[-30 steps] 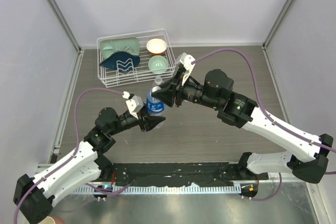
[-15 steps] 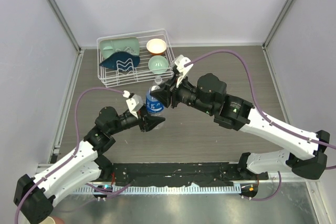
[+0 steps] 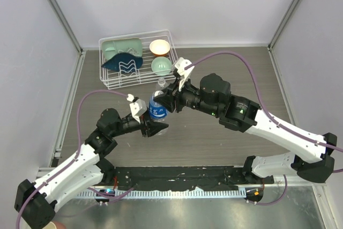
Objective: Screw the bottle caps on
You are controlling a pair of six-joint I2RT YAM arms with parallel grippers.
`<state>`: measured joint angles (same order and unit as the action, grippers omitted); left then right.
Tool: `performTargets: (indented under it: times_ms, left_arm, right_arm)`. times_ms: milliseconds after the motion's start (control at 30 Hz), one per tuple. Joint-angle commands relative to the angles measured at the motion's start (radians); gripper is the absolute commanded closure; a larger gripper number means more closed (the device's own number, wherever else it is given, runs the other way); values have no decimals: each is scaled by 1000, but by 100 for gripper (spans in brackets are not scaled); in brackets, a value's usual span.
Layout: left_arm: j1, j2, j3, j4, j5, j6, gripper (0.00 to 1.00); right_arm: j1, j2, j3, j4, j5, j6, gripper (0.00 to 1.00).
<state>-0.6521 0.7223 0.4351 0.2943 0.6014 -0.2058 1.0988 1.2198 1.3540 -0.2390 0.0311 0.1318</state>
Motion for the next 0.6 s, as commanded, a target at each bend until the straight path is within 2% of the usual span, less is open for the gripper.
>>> performTargets:
  times_ms: [0, 333, 567]
  left_arm:
    - [-1, -37, 21, 80, 74, 97, 100]
    - [-1, -55, -24, 43, 100, 154, 100]
    - [-1, -61, -16, -20, 162, 186, 100]
  right_arm:
    - [22, 30, 80, -195, -105, -50, 88]
    - [21, 30, 256, -445, -178, -167, 91]
    - [21, 76, 339, -511, -207, -207, 92]
